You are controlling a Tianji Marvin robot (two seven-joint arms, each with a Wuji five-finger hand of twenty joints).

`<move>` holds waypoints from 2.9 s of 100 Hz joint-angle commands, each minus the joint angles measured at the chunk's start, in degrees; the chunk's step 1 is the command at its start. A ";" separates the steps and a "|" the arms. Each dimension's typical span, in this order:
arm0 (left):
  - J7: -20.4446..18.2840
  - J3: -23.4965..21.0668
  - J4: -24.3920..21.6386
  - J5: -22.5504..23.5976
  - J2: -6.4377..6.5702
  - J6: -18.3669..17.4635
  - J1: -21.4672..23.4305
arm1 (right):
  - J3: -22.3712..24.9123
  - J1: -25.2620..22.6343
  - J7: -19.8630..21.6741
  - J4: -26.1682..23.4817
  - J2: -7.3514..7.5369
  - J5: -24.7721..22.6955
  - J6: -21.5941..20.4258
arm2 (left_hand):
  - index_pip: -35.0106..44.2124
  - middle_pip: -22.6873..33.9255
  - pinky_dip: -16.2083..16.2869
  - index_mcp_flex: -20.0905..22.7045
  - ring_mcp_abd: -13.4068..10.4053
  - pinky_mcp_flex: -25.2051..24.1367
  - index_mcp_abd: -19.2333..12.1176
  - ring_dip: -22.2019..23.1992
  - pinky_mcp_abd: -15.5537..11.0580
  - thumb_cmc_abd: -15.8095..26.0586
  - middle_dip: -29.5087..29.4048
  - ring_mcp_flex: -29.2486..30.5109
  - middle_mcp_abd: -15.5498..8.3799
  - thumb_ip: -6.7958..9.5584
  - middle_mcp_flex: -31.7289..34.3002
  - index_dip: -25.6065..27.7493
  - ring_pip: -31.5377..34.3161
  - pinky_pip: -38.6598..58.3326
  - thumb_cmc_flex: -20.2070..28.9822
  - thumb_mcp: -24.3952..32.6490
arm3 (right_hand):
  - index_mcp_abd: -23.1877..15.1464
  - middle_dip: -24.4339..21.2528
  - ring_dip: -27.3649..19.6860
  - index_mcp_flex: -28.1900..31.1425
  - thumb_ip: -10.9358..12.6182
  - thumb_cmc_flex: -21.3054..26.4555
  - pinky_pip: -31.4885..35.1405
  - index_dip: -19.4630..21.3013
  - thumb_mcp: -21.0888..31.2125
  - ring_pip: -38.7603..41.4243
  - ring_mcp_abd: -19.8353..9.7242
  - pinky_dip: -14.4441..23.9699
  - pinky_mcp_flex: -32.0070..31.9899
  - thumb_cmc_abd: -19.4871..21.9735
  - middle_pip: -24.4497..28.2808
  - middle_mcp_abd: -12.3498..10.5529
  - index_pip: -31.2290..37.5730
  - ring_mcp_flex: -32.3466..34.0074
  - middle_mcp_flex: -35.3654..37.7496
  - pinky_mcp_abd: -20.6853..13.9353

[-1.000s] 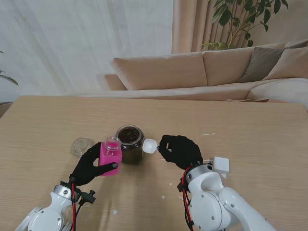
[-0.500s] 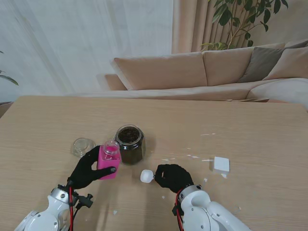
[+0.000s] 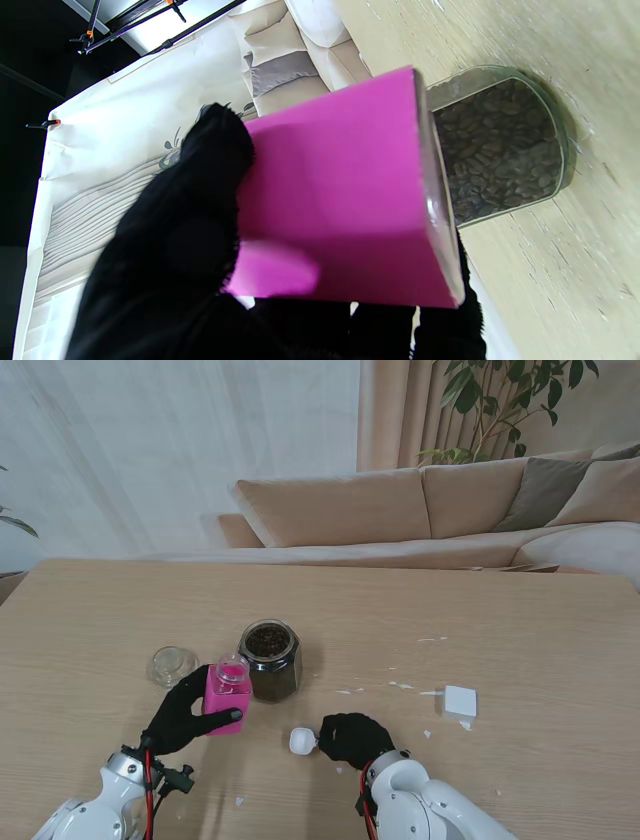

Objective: Portion coffee beans from the glass jar into the coffee jar

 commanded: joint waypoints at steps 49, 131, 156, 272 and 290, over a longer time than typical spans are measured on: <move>-0.46 0.23 -0.19 0.27 -0.39 0.00 0.26 | 0.09 0.30 0.86 2.06 0.00 -1.03 -1.09 | 7.84 5.13 -0.07 2.81 -0.27 0.33 -7.86 0.68 0.03 8.47 2.06 -0.68 -4.58 2.65 2.58 2.42 0.60 1.14 8.61 5.94 | 4.26 -13.36 -10.33 -4.52 0.70 -6.99 -9.79 -7.61 4.36 -25.71 8.82 10.33 -32.75 -1.76 -12.12 3.28 -12.24 -17.63 -10.51 11.18; -0.31 0.63 0.19 0.58 -0.40 -0.01 -0.18 | 2.16 -2.16 0.52 -0.96 1.08 -10.67 -2.58 | 7.93 5.09 -0.14 2.82 -0.29 0.36 -7.92 0.68 0.18 8.43 2.12 -0.70 -4.68 2.67 2.69 2.42 0.60 1.17 8.61 5.93 | 5.95 -34.28 -25.29 -16.61 3.19 -15.42 -41.39 -15.30 -3.78 -58.13 6.25 -0.89 -56.23 0.55 -35.39 3.55 -44.34 -38.36 -30.23 12.86; -0.42 0.73 0.32 0.55 -0.38 -0.04 -0.23 | 6.22 -5.64 -1.02 -4.69 1.23 -16.06 -2.57 | 7.98 5.13 -0.17 2.90 -0.30 0.25 -7.92 0.68 0.14 8.37 2.14 -0.74 -4.59 2.67 2.66 2.44 0.60 1.14 8.54 5.92 | 1.62 -33.04 -23.75 -18.46 3.48 -14.39 -41.48 -13.05 -5.39 -56.64 5.31 0.39 -57.38 1.20 -32.58 1.55 -38.61 -39.64 -32.05 12.19; -1.91 3.12 -0.56 2.90 0.51 -2.21 1.05 | 32.35 -17.76 2.10 -7.10 1.52 -27.80 -5.08 | 8.05 5.38 -0.08 2.88 -0.42 0.53 -8.11 0.57 0.16 8.25 1.83 -0.70 -4.96 2.51 2.48 2.31 0.45 1.28 7.90 6.37 | -10.54 -33.65 -26.80 -21.09 4.74 -12.15 -52.22 -8.24 -3.87 -62.92 4.50 -5.17 -60.16 -1.60 -35.52 -8.07 -34.60 -42.06 -35.62 12.85; -1.74 3.57 -0.27 3.65 0.53 -2.12 0.63 | 33.27 -15.37 4.13 -3.57 1.88 -25.57 -7.94 | 8.06 5.40 -0.07 2.89 -0.41 0.55 -8.10 0.57 0.17 8.23 1.83 -0.62 -5.03 2.49 2.50 2.32 0.45 1.28 7.78 6.35 | -12.02 -35.67 -28.54 -27.11 5.85 -10.23 -53.07 -7.64 1.63 -64.82 4.29 -5.98 -59.44 -5.93 -38.61 -9.82 -35.51 -43.66 -38.91 11.77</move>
